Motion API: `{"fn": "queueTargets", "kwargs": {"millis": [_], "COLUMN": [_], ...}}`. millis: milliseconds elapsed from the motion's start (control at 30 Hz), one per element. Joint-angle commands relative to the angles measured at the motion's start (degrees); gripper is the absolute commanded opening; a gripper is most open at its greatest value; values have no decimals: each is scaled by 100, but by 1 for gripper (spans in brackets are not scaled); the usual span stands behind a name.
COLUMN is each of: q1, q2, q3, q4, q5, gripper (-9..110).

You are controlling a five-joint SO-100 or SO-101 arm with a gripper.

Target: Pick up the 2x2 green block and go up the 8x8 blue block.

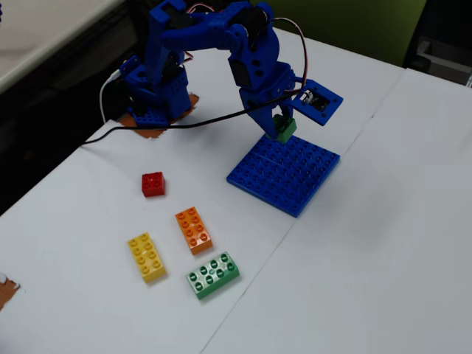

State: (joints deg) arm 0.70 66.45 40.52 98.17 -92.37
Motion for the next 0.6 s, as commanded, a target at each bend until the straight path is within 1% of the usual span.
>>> {"fn": "queueTargets", "kwargs": {"millis": [0,567], "q1": [0,-9], "q2": [62,53], "q3": [-149,-149], "q4": [0,-53], "q5": [-35,-44], "gripper": [2,2]}}
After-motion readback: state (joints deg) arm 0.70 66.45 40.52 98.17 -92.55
